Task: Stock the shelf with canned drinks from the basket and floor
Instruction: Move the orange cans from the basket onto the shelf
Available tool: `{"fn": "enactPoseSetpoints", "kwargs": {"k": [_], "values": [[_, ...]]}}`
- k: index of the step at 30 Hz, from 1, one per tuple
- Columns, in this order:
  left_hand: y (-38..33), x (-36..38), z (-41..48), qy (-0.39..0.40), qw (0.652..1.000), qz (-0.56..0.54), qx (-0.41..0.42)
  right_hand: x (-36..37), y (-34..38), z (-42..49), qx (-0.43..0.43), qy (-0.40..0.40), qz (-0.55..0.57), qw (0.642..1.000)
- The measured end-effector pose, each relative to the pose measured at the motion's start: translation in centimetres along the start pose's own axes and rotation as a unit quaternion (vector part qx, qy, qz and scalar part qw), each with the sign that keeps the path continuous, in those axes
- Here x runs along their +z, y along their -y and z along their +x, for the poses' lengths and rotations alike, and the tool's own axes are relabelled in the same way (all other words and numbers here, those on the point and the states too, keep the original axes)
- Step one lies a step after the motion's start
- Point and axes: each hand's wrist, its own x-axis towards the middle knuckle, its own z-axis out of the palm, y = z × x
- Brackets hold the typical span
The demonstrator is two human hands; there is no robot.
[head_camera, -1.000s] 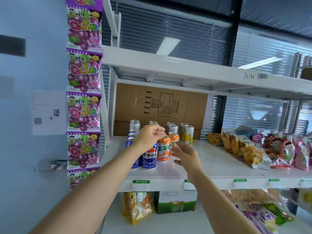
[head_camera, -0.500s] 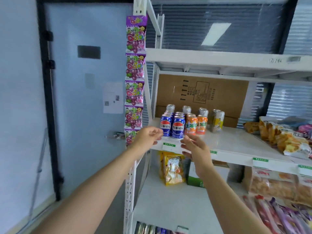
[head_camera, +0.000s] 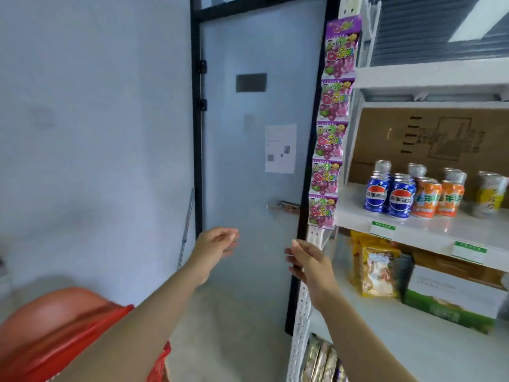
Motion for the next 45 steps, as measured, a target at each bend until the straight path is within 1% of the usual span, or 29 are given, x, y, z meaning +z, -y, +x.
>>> {"fn": "enactPoseSetpoints", "kwargs": {"k": [2, 6, 11, 15, 18, 23, 26, 28, 31, 33, 35, 38, 41, 43, 45], "values": [[0.3, -4.0, -0.7, -0.011, 1.000, -0.004, -0.009, 4.3, -1.6, 0.3, 0.009, 0.034, -0.007, 0.999], [2.0, -14.3, -2.0, -0.066, 0.997, -0.009, -0.041, 15.2, -6.0, 0.3, 0.037, 0.111, -0.019, 0.993], [6.3, -27.1, -3.7, -0.133, 0.987, 0.019, -0.089, 28.9, -12.1, -1.6, 0.073, 0.218, -0.028, 0.973], [10.8, -34.4, -5.2, -0.179, 0.974, 0.039, -0.133, 35.9, -17.7, -2.8, 0.120, 0.273, -0.028, 0.954], [14.2, -38.0, -5.5, -0.197, 0.964, 0.053, -0.170, 39.1, -22.3, -2.3, 0.160, 0.280, -0.049, 0.945], [20.2, -41.2, -3.8, -0.223, 0.948, 0.014, -0.227, 41.8, -28.7, 0.6, 0.211, 0.284, -0.099, 0.930], [24.9, -41.9, -2.0, -0.235, 0.934, -0.015, -0.268, 42.9, -32.8, 3.6, 0.231, 0.288, -0.132, 0.920], [28.1, -42.1, -0.8, -0.247, 0.923, -0.013, -0.295, 43.5, -36.0, 5.9, 0.249, 0.294, -0.153, 0.910], [33.6, -42.7, 1.9, -0.283, 0.894, -0.012, -0.348, 44.5, -41.6, 9.8, 0.279, 0.303, -0.183, 0.893], [35.7, -42.8, 2.5, -0.307, 0.874, -0.027, -0.376, 44.7, -43.4, 10.7, 0.289, 0.298, -0.195, 0.888], [39.1, -42.8, 4.1, -0.325, 0.851, -0.036, -0.411, 45.0, -46.3, 12.2, 0.319, 0.298, -0.207, 0.876], [44.3, -42.3, 6.3, -0.338, 0.826, -0.058, -0.447, 45.2, -51.5, 14.2, 0.349, 0.301, -0.229, 0.857], [49.8, -41.5, 7.8, -0.355, 0.798, -0.074, -0.481, 45.3, -56.3, 15.4, 0.367, 0.290, -0.253, 0.847], [52.7, -40.8, 8.2, -0.362, 0.786, -0.090, -0.492, 45.5, -58.4, 15.6, 0.388, 0.280, -0.252, 0.841], [55.9, -40.3, 8.5, -0.360, 0.776, -0.097, -0.509, 45.6, -60.9, 15.6, 0.402, 0.286, -0.260, 0.830]]}}
